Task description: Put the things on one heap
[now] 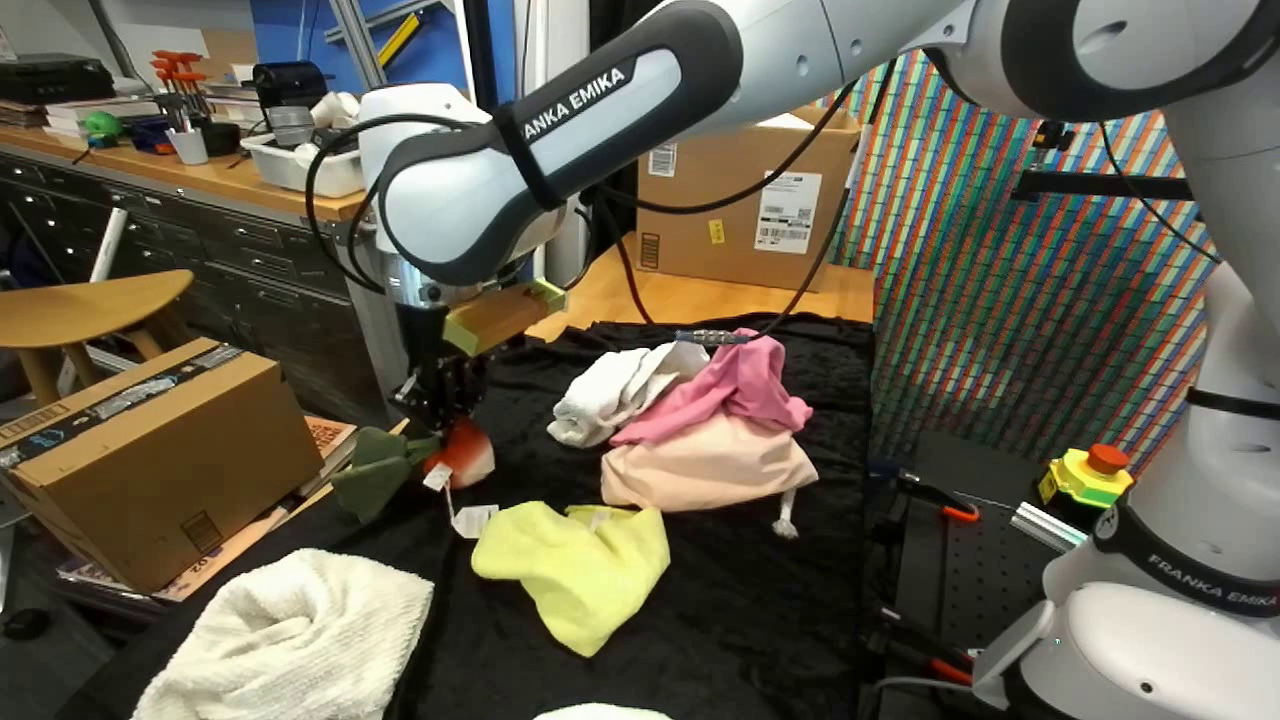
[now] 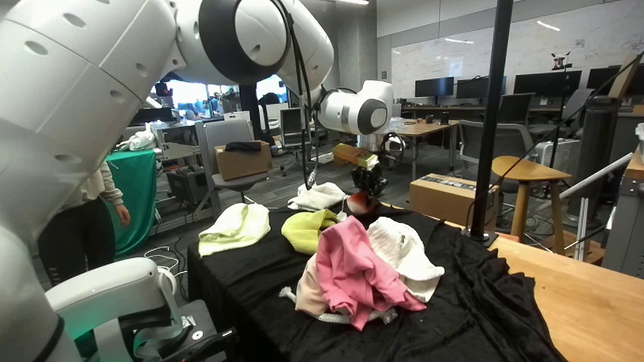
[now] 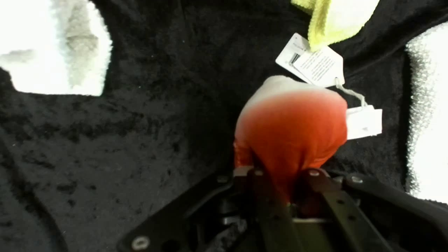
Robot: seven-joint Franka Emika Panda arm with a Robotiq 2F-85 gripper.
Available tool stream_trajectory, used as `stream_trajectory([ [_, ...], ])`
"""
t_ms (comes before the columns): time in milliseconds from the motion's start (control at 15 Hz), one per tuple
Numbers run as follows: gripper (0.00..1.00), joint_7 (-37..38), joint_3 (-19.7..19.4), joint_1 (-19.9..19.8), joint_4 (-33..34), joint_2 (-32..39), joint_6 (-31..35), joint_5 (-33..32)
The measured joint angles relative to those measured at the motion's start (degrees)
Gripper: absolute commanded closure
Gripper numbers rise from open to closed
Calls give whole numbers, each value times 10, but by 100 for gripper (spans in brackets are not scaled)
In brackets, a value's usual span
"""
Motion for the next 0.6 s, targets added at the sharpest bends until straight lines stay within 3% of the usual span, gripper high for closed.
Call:
stream_trajectory([
  [600,90,-83,0,-43,-111,-124,0,0],
])
